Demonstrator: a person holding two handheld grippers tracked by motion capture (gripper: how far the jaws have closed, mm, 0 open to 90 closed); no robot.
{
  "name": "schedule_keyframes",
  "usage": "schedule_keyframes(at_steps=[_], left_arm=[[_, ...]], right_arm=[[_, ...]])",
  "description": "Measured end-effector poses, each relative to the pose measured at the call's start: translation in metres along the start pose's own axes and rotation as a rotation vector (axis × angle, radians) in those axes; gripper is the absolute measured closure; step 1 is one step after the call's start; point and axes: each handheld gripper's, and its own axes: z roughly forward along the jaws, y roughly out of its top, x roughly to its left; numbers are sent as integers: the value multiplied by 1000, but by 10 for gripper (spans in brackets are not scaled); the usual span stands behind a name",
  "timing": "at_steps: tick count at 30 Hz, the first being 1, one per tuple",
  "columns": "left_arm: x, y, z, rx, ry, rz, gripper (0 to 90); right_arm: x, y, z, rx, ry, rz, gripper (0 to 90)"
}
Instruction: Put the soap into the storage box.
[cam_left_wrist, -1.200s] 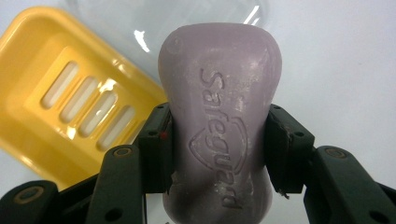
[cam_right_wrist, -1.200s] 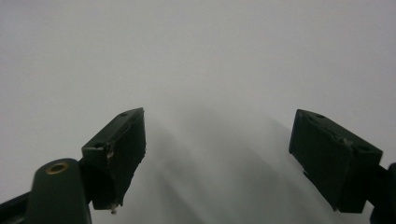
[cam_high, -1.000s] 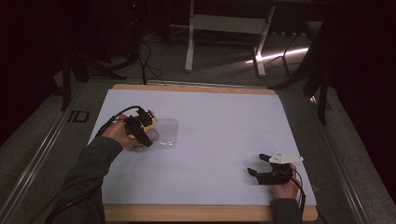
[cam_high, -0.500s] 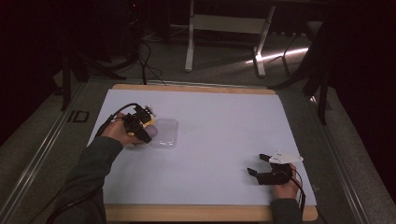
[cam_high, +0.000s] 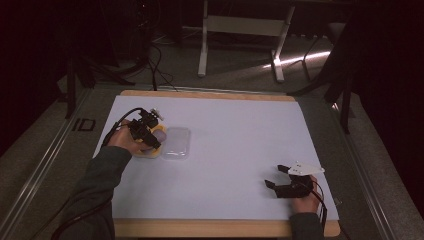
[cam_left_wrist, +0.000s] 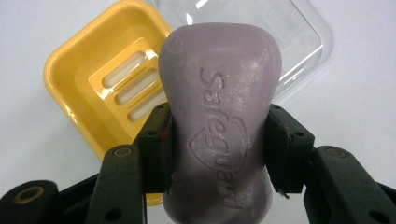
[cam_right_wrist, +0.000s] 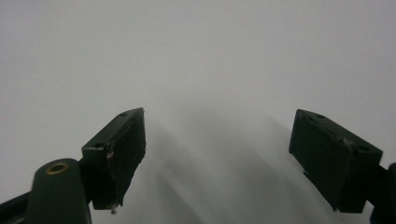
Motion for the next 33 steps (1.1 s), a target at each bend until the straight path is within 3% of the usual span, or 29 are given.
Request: schedule_keyframes(at_steps=[18,33], left_arm=[[15,-1,2,-25,18,-143,499],[22,-1,7,-31,31,-200,500]], right_arm=[[0,0,0,1,0,1,182],[0,0,0,1,0,1,183]])
